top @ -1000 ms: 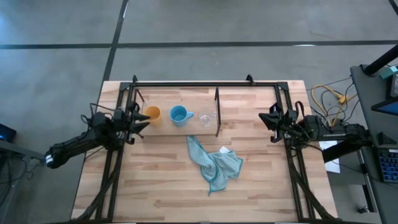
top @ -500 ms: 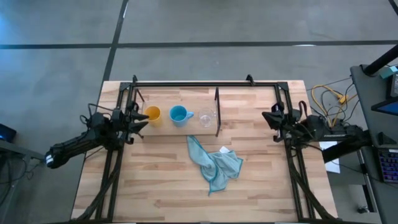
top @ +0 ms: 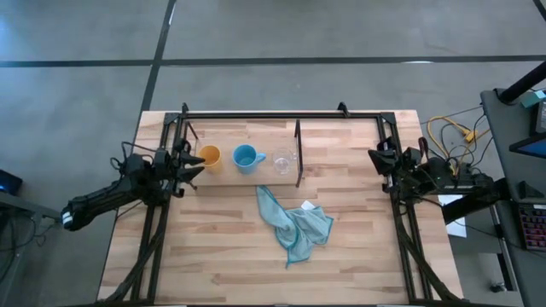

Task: Stack small to large cups/mugs on shelf
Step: Return to Home Position

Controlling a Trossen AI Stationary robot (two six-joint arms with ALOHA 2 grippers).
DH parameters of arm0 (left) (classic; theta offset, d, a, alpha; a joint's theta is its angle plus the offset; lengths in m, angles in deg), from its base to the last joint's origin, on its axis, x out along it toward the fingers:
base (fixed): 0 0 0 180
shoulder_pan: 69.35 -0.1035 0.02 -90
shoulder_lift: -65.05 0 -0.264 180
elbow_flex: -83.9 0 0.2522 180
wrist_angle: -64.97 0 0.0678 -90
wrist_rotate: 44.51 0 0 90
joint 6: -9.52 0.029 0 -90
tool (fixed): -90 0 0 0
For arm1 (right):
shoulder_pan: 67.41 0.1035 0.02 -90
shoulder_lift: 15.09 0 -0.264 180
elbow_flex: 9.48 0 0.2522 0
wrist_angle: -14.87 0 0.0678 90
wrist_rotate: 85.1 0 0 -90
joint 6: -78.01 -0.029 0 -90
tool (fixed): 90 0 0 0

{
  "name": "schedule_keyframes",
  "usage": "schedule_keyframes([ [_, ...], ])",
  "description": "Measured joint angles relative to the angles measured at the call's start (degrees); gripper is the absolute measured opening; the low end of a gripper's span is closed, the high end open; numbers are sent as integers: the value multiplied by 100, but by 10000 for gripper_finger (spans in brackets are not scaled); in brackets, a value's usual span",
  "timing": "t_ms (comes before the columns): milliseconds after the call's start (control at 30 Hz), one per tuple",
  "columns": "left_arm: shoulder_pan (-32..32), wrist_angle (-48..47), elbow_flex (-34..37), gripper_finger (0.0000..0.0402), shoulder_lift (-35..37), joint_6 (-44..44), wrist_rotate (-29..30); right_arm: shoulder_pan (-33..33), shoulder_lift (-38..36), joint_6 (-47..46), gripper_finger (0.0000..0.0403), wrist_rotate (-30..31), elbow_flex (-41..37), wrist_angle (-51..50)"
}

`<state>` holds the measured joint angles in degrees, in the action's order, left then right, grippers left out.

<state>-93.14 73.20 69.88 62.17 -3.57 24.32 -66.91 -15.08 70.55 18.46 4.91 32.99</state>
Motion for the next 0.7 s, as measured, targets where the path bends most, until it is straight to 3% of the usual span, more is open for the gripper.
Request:
schedule_keyframes([
  [700,-1,2,0,102,-3,0,-4,0,89,0,9,0,-4,-9],
])
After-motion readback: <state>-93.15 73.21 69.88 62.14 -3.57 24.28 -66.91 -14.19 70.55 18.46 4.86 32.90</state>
